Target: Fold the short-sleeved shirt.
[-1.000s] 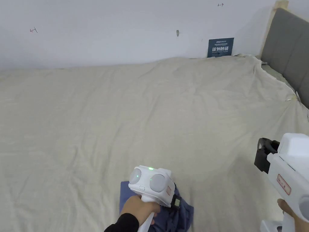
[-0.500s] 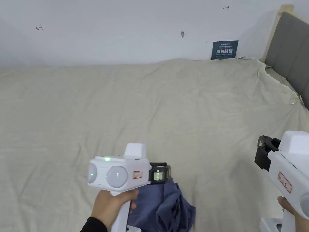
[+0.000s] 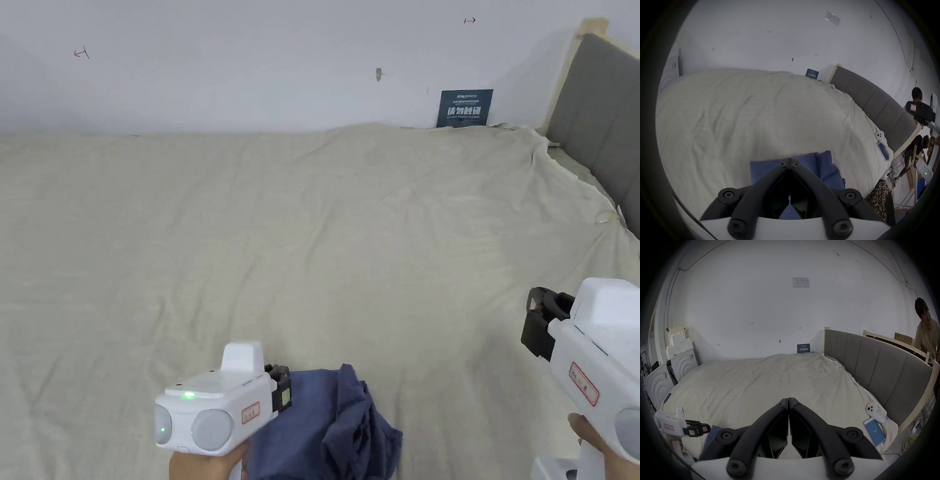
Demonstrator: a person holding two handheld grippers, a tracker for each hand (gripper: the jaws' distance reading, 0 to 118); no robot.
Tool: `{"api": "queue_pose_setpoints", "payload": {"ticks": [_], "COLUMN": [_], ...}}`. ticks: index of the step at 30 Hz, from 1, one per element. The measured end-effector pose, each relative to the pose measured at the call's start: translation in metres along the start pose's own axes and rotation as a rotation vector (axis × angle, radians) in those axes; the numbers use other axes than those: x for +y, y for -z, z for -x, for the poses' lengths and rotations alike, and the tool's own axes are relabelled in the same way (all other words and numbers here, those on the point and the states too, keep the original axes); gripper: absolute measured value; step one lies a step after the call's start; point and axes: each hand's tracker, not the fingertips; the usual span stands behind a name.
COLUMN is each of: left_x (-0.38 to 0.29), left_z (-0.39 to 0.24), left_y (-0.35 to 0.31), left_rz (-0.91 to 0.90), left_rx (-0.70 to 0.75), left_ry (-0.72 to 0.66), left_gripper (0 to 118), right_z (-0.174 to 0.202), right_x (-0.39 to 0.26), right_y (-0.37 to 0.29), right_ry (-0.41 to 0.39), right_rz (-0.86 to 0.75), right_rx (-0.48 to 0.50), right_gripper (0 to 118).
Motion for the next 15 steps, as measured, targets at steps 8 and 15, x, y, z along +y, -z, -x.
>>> {"api": "queue_pose_setpoints", "payload": {"ticks": [8, 15], "left_x": [-0.04, -0.052], "left_z": [-0.05, -0.092], "left_y": [0.051, 0.068], "left_rz": [0.081, 0.121], "left_rx": [-0.021, -0.073], "left_ry": [0.084, 0.137], "left_gripper": [0, 0], "right_z": [-0.013, -0.026], "right_x": [-0.003, -0.005], "right_y": [0.002, -0.002], "right_ry": [-0.016, -0.011], "right_rz": [0.019, 0.026], "right_rx": [-0.009, -0.039], "right_gripper": [0, 0]}}
